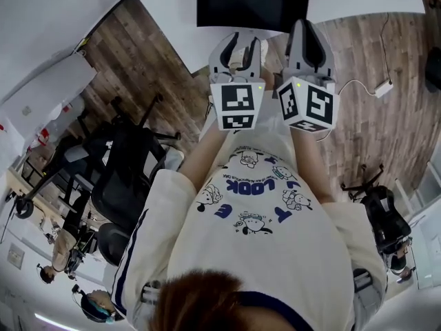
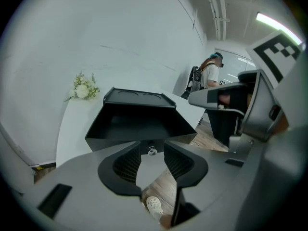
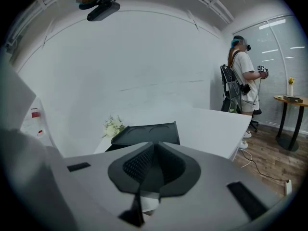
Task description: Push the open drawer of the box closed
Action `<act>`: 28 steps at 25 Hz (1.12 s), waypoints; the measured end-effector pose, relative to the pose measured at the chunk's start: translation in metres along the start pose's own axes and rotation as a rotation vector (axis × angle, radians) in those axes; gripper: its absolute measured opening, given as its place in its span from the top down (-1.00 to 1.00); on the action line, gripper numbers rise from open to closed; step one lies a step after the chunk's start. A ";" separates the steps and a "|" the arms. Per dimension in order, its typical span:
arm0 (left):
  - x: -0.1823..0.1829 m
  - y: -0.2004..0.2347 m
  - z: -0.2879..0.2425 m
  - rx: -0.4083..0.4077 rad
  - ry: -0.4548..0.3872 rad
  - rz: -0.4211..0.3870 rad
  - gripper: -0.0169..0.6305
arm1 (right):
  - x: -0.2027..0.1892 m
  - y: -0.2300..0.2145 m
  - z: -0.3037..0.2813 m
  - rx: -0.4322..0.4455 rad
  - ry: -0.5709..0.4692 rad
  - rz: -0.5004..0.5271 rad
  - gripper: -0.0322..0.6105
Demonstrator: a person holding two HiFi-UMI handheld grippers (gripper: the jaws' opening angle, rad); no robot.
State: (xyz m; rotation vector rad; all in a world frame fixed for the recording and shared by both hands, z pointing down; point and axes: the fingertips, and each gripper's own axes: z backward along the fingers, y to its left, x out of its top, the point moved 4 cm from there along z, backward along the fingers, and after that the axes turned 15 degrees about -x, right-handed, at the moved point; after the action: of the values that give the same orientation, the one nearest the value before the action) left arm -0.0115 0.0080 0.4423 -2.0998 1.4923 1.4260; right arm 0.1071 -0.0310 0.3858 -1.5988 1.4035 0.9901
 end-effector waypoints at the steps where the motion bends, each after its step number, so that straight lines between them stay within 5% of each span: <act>1: -0.004 0.001 -0.002 -0.001 0.009 0.007 0.52 | -0.001 -0.001 0.000 0.001 0.002 0.001 0.76; 20: -0.028 0.010 -0.037 0.000 0.092 0.037 0.52 | -0.016 -0.011 -0.009 -0.016 0.046 0.007 0.76; 28: -0.029 0.013 -0.042 0.011 0.100 0.052 0.70 | -0.016 -0.014 -0.012 -0.022 0.053 0.002 0.76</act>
State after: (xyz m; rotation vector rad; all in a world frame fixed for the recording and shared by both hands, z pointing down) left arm 0.0013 -0.0067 0.4912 -2.1704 1.5986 1.3448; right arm 0.1197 -0.0339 0.4062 -1.6506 1.4348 0.9739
